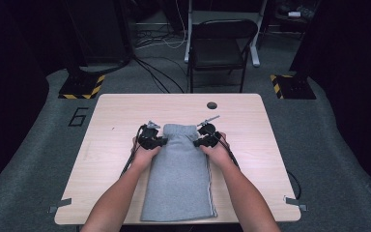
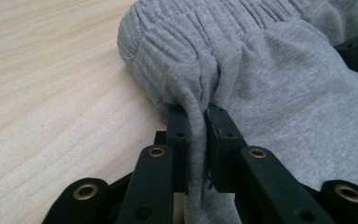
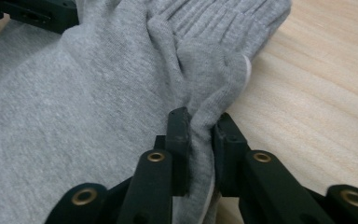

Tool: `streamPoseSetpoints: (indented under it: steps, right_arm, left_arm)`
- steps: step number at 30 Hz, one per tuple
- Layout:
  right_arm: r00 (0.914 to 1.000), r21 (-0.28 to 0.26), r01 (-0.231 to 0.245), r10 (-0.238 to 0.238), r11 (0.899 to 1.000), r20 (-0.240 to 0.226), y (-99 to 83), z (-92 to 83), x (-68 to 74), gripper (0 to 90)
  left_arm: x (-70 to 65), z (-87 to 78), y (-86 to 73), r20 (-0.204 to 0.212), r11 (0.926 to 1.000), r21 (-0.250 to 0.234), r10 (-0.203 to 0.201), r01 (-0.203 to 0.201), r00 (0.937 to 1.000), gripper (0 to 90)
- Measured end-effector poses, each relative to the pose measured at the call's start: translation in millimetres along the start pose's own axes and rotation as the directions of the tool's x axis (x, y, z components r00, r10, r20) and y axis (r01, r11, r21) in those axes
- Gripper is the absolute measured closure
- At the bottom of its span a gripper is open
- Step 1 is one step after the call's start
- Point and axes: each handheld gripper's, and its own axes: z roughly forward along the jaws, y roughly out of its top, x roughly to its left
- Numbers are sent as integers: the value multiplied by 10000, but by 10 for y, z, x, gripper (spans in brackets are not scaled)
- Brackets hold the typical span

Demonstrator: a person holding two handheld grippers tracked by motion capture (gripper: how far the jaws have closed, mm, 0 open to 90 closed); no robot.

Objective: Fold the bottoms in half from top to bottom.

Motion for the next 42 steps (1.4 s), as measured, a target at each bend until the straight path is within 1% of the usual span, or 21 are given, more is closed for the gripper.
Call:
streamPoseSetpoints:
  steps: [3,4,5,7,8,9,10,11,12,13,14,15,18,20,24,28,30,34,35,40,42]
  right_arm:
    - [10000,82,76,-76,9999,-7,5,-3,1,809]
    - [9999,112,101,-101,9999,21,7,-5,5,813]
    - [9999,91,76,-76,9999,83,8,-5,16,816]
    - [9997,123,197,-199,9997,110,8,-9,11,821]
    - [9998,123,126,-128,9998,141,13,-13,20,824]
    - [9998,137,70,-72,9999,192,17,-18,31,826]
    - [9996,100,172,-174,9998,231,20,-19,29,828]
    - [9995,115,191,-194,9998,260,23,-26,38,829]
    - [9984,141,449,-453,9989,332,23,-39,36,831]
    - [9988,75,342,-345,9994,344,28,-42,52,832]
    - [9977,109,576,-580,9983,359,32,-59,48,833]
    - [9978,9,551,-551,9985,366,36,-63,59,833]
    - [9979,-51,544,-542,9985,362,45,-89,71,833]
    - [9965,-93,761,-757,9971,367,47,-115,62,834]
    - [9964,-204,774,-766,9968,361,62,-158,73,835]
    - [9960,-271,839,-830,9961,342,65,-191,63,835]
    - [9968,-378,744,-732,9965,320,70,-203,67,835]
    - [9953,-479,946,-934,9944,253,81,-246,45,835]
    - [9967,-535,786,-775,9955,231,84,-254,53,835]
    - [9939,-482,1082,-1070,9930,278,133,-296,67,835]
    - [9933,-552,1125,-1109,9921,313,163,-315,83,835]
  left_arm:
    - [3,2,0,35,10000,-57,-69,70,10000,826]
    - [7,0,2,-12,10000,-34,45,-45,10000,830]
    - [-3,-2,2,0,10000,6,-89,89,10000,834]
    - [0,-10,8,-27,9999,109,-44,44,10000,838]
    - [4,-17,17,-93,9998,144,98,-97,9999,841]
    - [-1,-21,20,-128,9999,131,76,-75,9999,844]
    - [-2,-30,26,-47,9999,124,29,-29,10000,847]
    - [-15,-36,29,-52,9998,-2,-182,182,9998,848]
    - [1,-45,36,-34,10000,35,9,-9,10000,849]
    - [3,-55,42,16,10000,78,-49,48,10000,850]
    - [-1,-60,45,-11,9999,66,-129,129,9999,850]
    - [6,-67,55,-15,10000,73,27,-27,10000,851]
    - [-1,-87,77,-4,10000,14,63,-63,10000,851]
    - [-12,-104,97,11,10000,-30,63,-63,10000,852]
    - [-14,-121,124,-8,9997,89,216,-216,9998,852]
    - [-21,-135,139,48,9999,-70,150,-150,9999,852]
    - [-11,-152,145,50,9998,-124,147,-146,9999,852]
    - [14,-195,162,109,9995,-308,99,-95,9999,852]
    - [17,-201,164,110,9994,-314,114,-111,9999,852]
    - [23,-225,176,79,9988,-468,124,-120,9999,852]
    - [44,-245,181,115,9987,-514,21,-15,9999,851]
